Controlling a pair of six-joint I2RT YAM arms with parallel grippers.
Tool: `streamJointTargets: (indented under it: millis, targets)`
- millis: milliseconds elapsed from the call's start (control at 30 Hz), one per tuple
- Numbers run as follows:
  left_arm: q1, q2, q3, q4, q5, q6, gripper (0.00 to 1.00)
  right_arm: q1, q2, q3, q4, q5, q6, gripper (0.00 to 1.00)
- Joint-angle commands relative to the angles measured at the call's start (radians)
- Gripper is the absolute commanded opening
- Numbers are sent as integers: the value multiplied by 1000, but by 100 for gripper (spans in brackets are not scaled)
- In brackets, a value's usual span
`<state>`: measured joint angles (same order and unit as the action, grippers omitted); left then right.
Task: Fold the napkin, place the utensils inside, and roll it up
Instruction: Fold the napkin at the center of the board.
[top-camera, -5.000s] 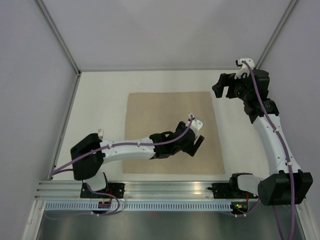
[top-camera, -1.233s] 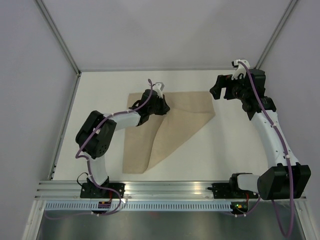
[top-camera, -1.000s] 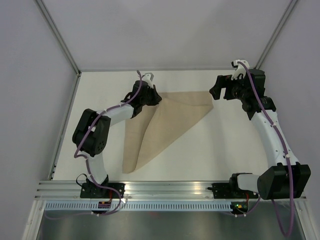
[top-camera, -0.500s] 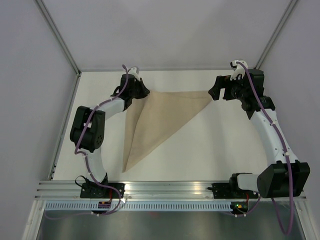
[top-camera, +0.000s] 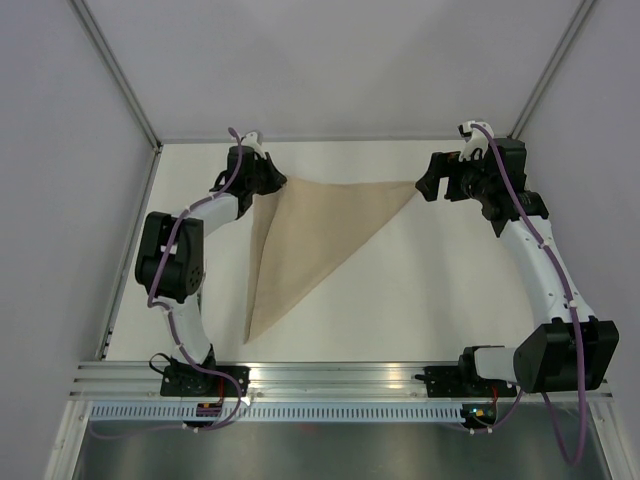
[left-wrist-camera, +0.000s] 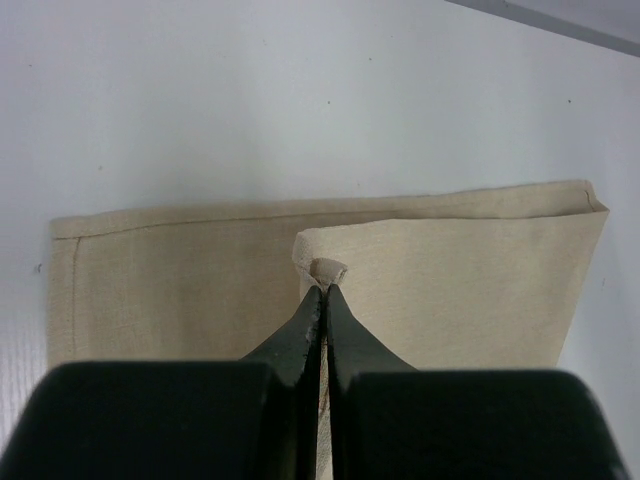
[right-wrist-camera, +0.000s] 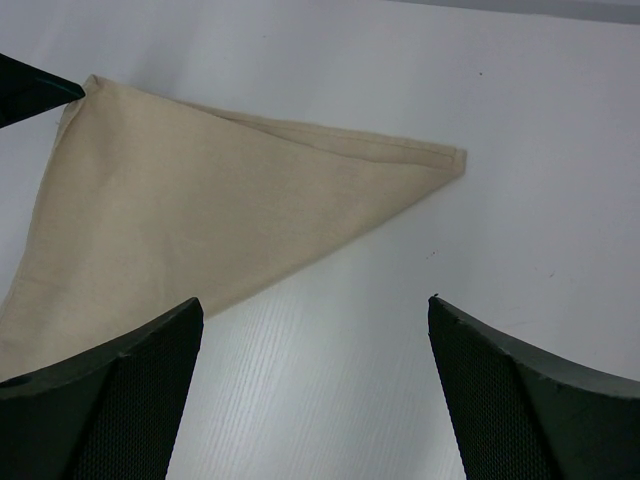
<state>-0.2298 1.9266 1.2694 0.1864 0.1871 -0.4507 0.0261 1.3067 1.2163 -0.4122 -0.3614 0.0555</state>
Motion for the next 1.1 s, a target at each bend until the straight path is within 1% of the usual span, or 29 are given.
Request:
streamJointTargets:
  millis: [0,567,1067]
  targets:
    - [20,-12,-7,39,23,-45,2,-2,2,22,-17,4,15,98]
    - [81,-15,-54,71,37,-66,2,-3,12,20,-22,-16,17,98]
    - [119,0,-53,79,49,-72,2,-3,19,20,-23,-22,15,98]
